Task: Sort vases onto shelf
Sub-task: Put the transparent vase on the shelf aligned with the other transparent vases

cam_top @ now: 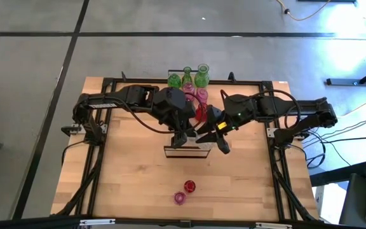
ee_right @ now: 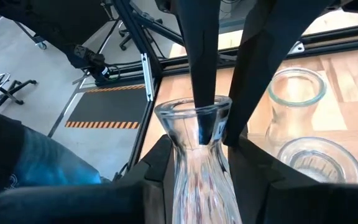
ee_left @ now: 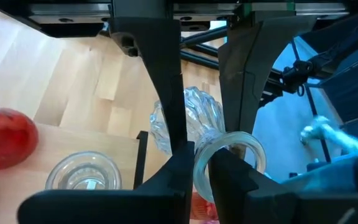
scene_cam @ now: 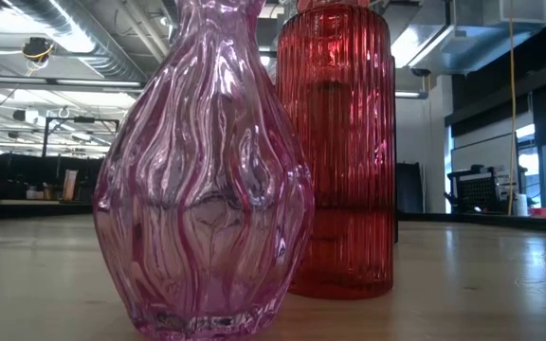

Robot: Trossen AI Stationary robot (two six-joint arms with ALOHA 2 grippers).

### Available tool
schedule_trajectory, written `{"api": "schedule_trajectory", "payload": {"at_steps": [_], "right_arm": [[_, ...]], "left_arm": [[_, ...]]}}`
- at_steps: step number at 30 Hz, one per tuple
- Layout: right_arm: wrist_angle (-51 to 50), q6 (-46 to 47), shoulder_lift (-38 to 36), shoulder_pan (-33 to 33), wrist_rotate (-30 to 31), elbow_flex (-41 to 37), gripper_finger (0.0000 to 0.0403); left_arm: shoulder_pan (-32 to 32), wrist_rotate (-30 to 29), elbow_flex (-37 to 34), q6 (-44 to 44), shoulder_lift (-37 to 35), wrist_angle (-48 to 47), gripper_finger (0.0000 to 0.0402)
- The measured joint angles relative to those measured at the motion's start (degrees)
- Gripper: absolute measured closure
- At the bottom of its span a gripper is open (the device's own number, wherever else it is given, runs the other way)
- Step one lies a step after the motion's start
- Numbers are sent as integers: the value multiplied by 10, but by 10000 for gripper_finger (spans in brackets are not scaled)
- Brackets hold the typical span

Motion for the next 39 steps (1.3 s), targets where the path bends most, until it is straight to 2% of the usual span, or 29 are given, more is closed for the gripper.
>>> {"api": "schedule_trajectory", "payload": {"at_steps": [8, 15, 21, 29, 32, 35, 39], "right_arm": [[-8, 7, 0, 0, 2, 0, 301], [-20, 9, -6, 1, 13, -2, 301], [-70, 12, -12, 2, 26, -5, 314], [-89, 9, -18, 1, 53, -14, 322], [-85, 8, -22, 1, 84, -13, 322], [-79, 8, -36, 1, 117, -24, 322], [-21, 36, -86, 2, 168, -92, 323]], "left_arm": [[0, 15, 0, 7, 0, -2, 352], [0, 12, 0, 10, 0, -1, 308], [5, 15, 4, 10, -18, 2, 269], [21, -24, 2, 11, -40, -1, 258], [26, -63, 2, 18, -64, -8, 258], [25, -137, 1, 35, -98, -15, 258], [26, -227, 3, 41, -159, -36, 258]]}}
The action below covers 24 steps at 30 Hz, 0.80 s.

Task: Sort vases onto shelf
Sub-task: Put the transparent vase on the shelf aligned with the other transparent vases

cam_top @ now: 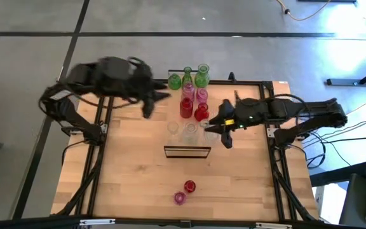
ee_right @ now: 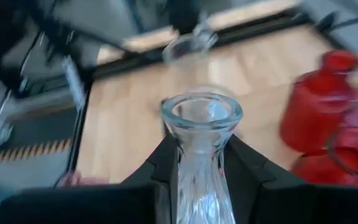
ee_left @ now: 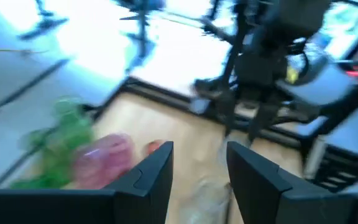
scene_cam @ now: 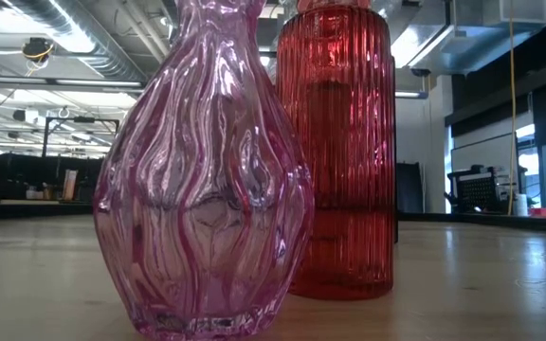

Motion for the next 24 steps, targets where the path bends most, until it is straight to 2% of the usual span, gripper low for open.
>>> {"api": "schedule_trajectory", "payload": {"at_steps": [7, 11, 17, 24], "right_arm": [[204, 44, -116, 59, 179, -188, 323], [267, 8, -126, 103, 277, -255, 323], [318, -62, -92, 108, 333, -278, 323], [455, -85, -59, 108, 359, -346, 323]], "left_arm": [[0, -103, -2, 2, -64, -18, 258], [0, -143, -1, 21, -80, -25, 258], [6, -178, -2, 56, -76, -32, 258], [19, -178, -2, 61, -68, -32, 258]]}}
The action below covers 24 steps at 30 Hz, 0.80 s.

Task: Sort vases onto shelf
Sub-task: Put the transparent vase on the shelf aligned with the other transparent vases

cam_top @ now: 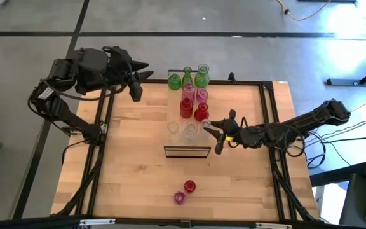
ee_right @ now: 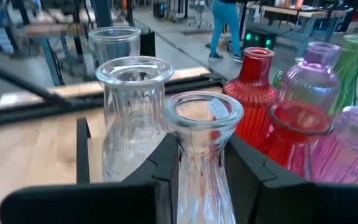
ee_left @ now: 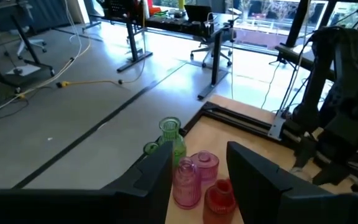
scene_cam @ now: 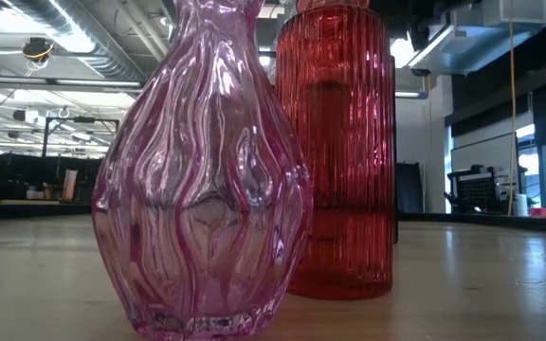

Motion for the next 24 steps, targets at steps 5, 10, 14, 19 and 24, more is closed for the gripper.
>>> {"api": "schedule_trajectory", "payload": {"at_steps": [5, 10, 14, 19, 24], "right_arm": [[82, 11, 2, 0, 18, -41, 323], [78, 13, 13, 0, 19, -43, 323], [79, 30, 27, 13, 18, -43, 323], [80, 47, 32, 35, 22, -43, 323], [77, 49, 33, 45, 49, -43, 323]], "left_arm": [[0, 0, 0, -2, 1, -1, 258], [0, 1, 0, -2, 1, -2, 258], [0, 1, 0, 8, 1, -2, 258], [0, 1, 0, 12, 1, -2, 258], [3, 1, 0, 16, 1, -2, 258]]}}
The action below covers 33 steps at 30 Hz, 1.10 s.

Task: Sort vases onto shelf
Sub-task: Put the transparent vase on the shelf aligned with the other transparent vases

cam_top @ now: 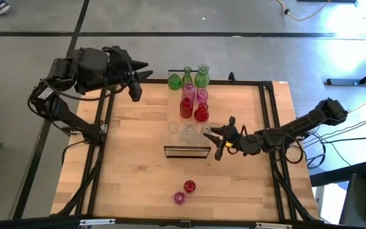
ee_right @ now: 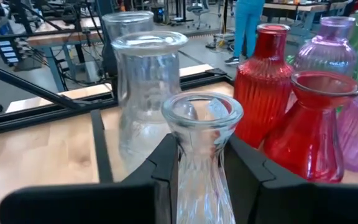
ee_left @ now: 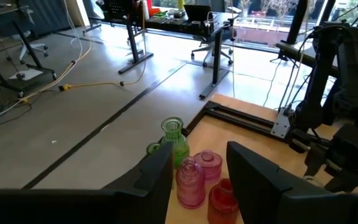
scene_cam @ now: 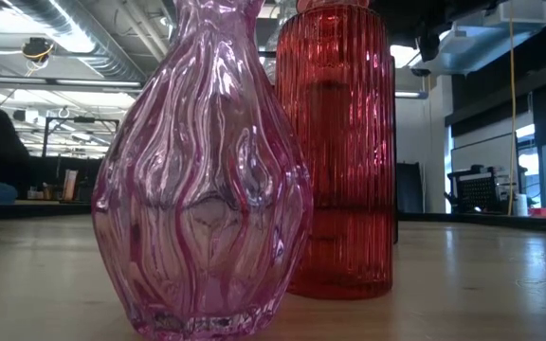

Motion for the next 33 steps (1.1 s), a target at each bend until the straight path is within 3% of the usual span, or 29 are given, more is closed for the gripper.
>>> {"api": "schedule_trajectory", "payload": {"at_steps": [20, 33], "right_arm": [[37, 38, 38, 0, 17, 2, 321], [30, 34, 39, 0, 26, 1, 275]], "left_arm": [[6, 2, 0, -2, 0, 4, 258], [6, 2, 0, -2, 0, 4, 258]]}}
